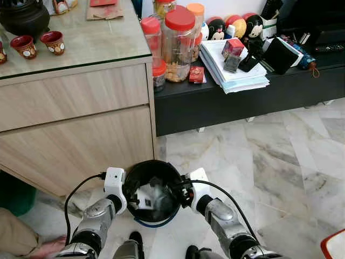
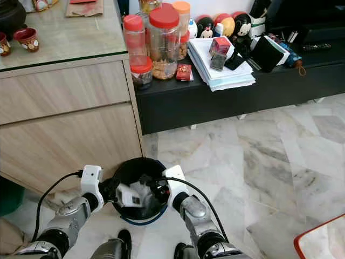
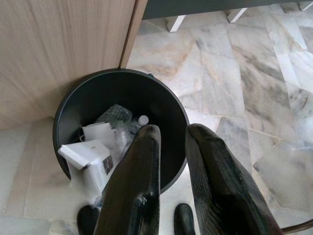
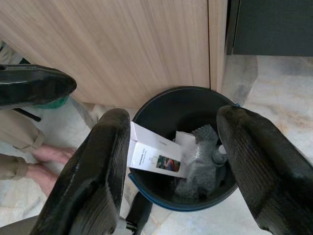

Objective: Picking trash to rubbish bin

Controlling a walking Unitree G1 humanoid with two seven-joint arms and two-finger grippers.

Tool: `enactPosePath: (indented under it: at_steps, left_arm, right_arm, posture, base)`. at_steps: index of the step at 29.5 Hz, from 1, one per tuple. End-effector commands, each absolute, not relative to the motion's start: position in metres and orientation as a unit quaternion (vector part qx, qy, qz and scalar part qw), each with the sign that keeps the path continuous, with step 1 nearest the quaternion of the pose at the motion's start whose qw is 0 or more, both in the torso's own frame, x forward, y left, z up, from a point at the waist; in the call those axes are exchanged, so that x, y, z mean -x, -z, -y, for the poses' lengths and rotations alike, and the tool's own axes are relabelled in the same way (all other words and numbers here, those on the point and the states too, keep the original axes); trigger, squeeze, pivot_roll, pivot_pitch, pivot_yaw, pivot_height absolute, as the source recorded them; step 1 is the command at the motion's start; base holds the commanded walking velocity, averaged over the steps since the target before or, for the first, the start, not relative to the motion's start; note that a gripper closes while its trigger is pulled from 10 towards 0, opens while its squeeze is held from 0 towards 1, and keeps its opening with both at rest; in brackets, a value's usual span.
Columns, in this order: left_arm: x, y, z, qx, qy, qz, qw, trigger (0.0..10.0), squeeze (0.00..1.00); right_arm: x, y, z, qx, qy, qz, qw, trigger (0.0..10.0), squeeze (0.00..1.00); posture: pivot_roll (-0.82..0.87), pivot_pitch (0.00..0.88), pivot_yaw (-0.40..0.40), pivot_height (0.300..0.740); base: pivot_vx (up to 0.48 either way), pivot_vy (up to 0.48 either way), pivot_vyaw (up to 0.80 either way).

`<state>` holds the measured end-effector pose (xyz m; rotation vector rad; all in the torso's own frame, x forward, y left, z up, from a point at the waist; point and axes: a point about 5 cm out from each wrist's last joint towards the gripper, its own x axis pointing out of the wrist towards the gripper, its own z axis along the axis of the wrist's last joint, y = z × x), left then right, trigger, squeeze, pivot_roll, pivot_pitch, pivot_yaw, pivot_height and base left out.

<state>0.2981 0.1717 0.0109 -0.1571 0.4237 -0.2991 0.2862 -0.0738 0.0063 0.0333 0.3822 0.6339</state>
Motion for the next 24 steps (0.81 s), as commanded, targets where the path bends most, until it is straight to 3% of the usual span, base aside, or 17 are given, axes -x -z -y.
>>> enactPosePath:
  at_steps: [1, 7, 8, 9, 10, 16, 19, 24]
  left_arm:
    - [-0.291, -0.002, -0.171, 0.088, 0.145, -0.228, 0.959, 10.0, 1.0]
    - [-0.291, -0.002, -0.171, 0.085, 0.139, -0.227, 0.96, 10.0, 1.0]
    - [-0.291, -0.002, -0.173, 0.073, 0.131, -0.225, 0.963, 10.0, 0.74]
    - [-0.291, -0.002, -0.173, 0.073, 0.131, -0.225, 0.963, 10.0, 0.74]
    - [-0.29, -0.001, -0.176, 0.062, 0.12, -0.224, 0.965, 10.0, 0.0]
    - [-0.274, 0.013, -0.202, 0.058, 0.017, -0.25, 0.966, 10.0, 0.0]
    - [-0.25, 0.029, -0.226, 0.014, -0.049, -0.287, 0.957, 10.0, 0.0]
    - [-0.234, 0.039, -0.235, 0.001, -0.071, -0.309, 0.948, 10.0, 0.0]
  right_arm:
    - [-0.283, -0.003, 0.074, -0.019, -0.311, -0.192, 0.931, 10.0, 0.0]
    - [-0.282, -0.002, 0.075, -0.019, -0.311, -0.194, 0.93, 10.0, 0.0]
    - [-0.282, -0.002, 0.075, -0.02, -0.31, -0.196, 0.93, 10.0, 0.0]
    - [-0.282, -0.002, 0.075, -0.02, -0.31, -0.196, 0.93, 10.0, 0.0]
    - [-0.281, -0.001, 0.075, -0.02, -0.307, -0.199, 0.93, 10.0, 0.0]
    - [-0.275, 0.01, 0.083, -0.025, -0.271, -0.229, 0.935, 10.0, 0.0]
    - [-0.267, 0.023, 0.098, -0.031, -0.218, -0.266, 0.939, 10.0, 0.0]
    - [-0.26, 0.031, 0.109, -0.035, -0.18, -0.288, 0.94, 10.0, 0.0]
  posture:
    - [0.08, 0.241, -0.05, 0.74]
    - [0.09, 0.238, -0.05, 0.74]
    - [0.09, 0.235, -0.047, 0.74]
    - [0.09, 0.235, -0.047, 0.74]
    - [0.09, 0.235, -0.047, 0.74]
    - [0.09, 0.228, -0.043, 0.74]
    - [0.1, 0.223, -0.038, 0.74]
    - [0.1, 0.219, -0.035, 0.74]
  base:
    - [0.0, 0.0, 0.0]
    - [0.0, 0.0, 0.0]
    - [0.0, 0.0, 0.0]
    - [0.0, 0.0, 0.0]
    - [0.0, 0.0, 0.0]
    - [0.0, 0.0, 0.0]
    - [0.0, 0.0, 0.0]
    - [0.0, 0.0, 0.0]
